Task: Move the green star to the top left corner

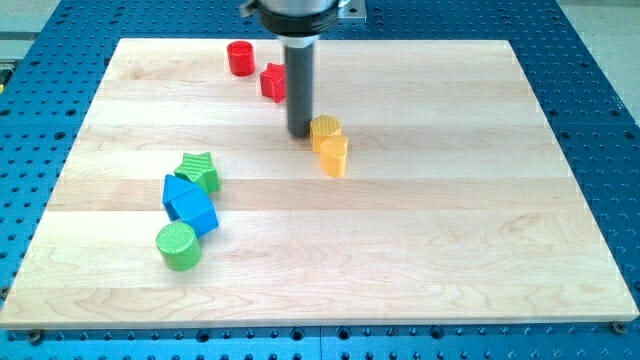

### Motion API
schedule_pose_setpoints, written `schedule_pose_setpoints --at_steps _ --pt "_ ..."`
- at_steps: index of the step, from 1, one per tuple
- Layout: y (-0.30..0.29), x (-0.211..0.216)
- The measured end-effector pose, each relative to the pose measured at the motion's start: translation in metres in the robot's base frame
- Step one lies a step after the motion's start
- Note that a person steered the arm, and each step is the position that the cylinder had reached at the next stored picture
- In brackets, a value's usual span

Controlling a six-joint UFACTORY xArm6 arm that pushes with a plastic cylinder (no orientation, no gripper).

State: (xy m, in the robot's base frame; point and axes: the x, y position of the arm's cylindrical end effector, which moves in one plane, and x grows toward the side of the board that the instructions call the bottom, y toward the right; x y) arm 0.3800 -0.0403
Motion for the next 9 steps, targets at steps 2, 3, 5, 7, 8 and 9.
schedule_pose_setpoints --at_steps 2,3,5,7,8,9 --pt "-0.030 0.071" --pt "-0.047 0.093" --pt "-0.067 0.084" --pt "-0.125 0.067" --pt "-0.128 0.076" --pt "-0.160 0.096"
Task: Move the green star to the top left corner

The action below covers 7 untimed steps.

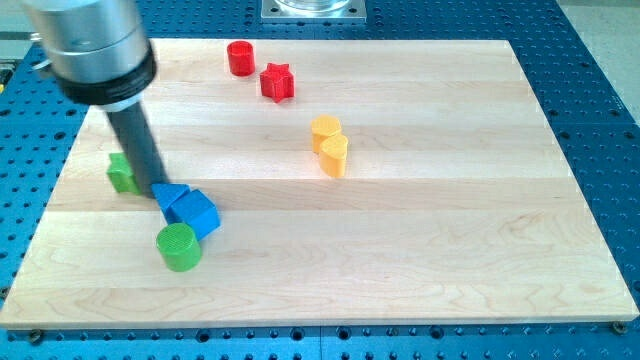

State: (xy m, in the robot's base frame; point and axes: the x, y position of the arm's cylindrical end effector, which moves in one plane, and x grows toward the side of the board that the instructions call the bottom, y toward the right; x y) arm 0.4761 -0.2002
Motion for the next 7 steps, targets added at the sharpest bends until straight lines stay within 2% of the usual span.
schedule_pose_setpoints --at_steps 1,2,3,4,5,7 --pt "-0.046 -0.013" --pt "-0.057 0.019" --pt "-0.070 -0.024" --pt "-0.068 -0.084" --pt "-0.068 -0.095" --pt "-0.043 -0.179"
